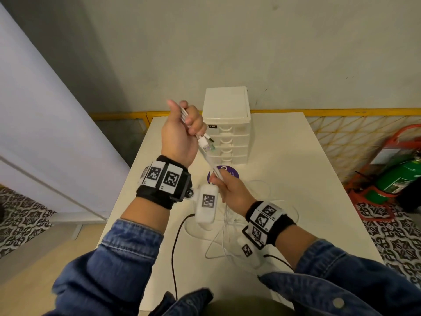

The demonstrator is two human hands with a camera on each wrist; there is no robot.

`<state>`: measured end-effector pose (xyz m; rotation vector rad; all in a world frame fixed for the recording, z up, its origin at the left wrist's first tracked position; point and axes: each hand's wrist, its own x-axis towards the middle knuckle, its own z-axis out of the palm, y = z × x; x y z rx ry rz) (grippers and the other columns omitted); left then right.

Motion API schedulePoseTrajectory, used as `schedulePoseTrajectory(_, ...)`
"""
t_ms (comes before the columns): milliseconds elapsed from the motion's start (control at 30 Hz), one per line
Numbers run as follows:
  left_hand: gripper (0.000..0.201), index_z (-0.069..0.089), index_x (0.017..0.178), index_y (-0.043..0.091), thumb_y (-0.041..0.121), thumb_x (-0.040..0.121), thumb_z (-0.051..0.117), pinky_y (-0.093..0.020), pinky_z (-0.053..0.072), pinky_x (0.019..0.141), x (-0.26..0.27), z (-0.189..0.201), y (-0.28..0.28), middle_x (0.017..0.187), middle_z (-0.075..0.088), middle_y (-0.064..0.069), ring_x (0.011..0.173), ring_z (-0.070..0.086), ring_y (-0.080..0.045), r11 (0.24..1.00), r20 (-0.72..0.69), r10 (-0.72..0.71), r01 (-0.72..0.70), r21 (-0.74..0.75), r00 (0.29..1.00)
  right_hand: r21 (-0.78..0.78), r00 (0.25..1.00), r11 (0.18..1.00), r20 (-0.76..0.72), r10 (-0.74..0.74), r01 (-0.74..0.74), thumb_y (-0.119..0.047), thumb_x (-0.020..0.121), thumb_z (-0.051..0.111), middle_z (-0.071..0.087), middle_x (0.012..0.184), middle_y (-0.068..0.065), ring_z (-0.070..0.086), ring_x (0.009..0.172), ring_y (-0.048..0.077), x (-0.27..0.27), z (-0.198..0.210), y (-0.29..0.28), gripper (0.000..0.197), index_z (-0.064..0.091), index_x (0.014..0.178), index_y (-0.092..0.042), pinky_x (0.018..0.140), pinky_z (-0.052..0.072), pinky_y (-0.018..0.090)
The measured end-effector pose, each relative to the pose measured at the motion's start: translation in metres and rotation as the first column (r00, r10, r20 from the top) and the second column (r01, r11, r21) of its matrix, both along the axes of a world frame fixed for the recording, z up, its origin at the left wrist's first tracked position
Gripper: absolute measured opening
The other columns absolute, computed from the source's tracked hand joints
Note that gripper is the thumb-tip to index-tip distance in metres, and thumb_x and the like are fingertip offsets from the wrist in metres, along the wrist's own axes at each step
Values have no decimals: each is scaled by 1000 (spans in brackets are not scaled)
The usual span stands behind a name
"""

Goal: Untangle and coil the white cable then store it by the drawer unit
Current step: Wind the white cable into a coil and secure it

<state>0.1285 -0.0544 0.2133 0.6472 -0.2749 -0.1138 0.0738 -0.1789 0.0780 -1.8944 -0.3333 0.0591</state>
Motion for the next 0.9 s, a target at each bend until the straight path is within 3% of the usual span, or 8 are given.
schedulePoseTrajectory(100, 36, 41, 79, 17, 35, 103, 21, -21, 29, 45, 10, -5, 6, 52, 37, 6, 42, 30, -9, 978, 11, 191, -191, 79, 982, -104, 998, 993, -3, 56, -56, -22, 90, 37, 45, 65, -15, 47, 55, -2, -7, -1, -3, 14, 50, 87, -21, 60, 38, 15)
schedulePoseTrajectory(200, 35, 40, 71, 19, 25, 102, 27, -27, 26, 46, 19, -16, 14, 51, 40, 7, 43, 32, -11, 832, 131, 335, -358, 424, 933, -210, 992, 973, 58, 114, -100, -21, 95, 40, 47, 57, -12, 48, 55, 7, -15, 0, -10, 17, 56, 92, -15, 65, 46, 35)
schedulePoseTrajectory(267, 39, 43, 64, 18, 26, 101, 32, -29, 28, 46, 19, -27, 16, 53, 44, 6, 45, 38, -12, 488, 265, 327, -403, 774, 907, -216, 988, 973, 111, 108, -82, -35, 93, 40, 49, 58, -9, 46, 54, 8, -16, 6, -14, 27, 58, 92, -14, 61, 43, 34)
schedulePoseTrajectory(333, 38, 47, 67, 16, 31, 100, 37, -30, 38, 53, 14, -39, 15, 60, 50, 0, 51, 46, -14, 103, 289, 182, -310, 945, 940, -238, 979, 971, 187, 77, -30, -44, 89, 35, 57, 65, -4, 48, 56, 9, -13, 16, -20, 38, 59, 94, -15, 58, 40, 32)
schedulePoseTrajectory(400, 35, 50, 72, 15, 34, 100, 38, -31, 42, 57, 7, -51, 15, 61, 53, -3, 51, 49, -17, -51, 182, 12, -181, 982, 983, -270, 965, 962, 262, 33, 40, -46, 90, 34, 65, 77, 2, 57, 68, 16, -7, 28, -28, 39, 59, 98, -17, 63, 43, 33)
schedulePoseTrajectory(533, 48, 49, 79, 6, 42, 101, 27, -19, 24, 33, -15, -61, 5, 47, 41, -7, 28, 31, -13, 106, -106, -257, 137, 985, 961, -233, 939, 960, 337, -72, 157, -43, 87, 38, 68, 82, 3, 62, 73, 20, 5, 48, -45, 26, 57, 98, -28, 67, 49, 37)
schedulePoseTrajectory(700, 67, 49, 80, 9, 60, 94, 8, -11, 17, 33, -27, -60, -3, 39, 29, 4, 26, 19, -6, 352, -333, -548, 573, 740, 767, -243, 932, 954, 355, -79, 174, -46, 84, 44, 68, 87, -1, 63, 78, 17, 16, 57, -62, 28, 57, 96, -25, 73, 50, 40)
schedulePoseTrajectory(900, 43, 44, 68, 17, 43, 98, 26, -11, 15, 33, -32, -47, -7, 36, 29, 10, 25, 19, -4, 483, -262, -582, 587, 650, 770, -180, 924, 965, 365, -114, 190, -25, 93, 40, 57, 69, -17, 56, 65, -3, 15, 41, -60, 24, 56, 106, -14, 62, 42, 17)
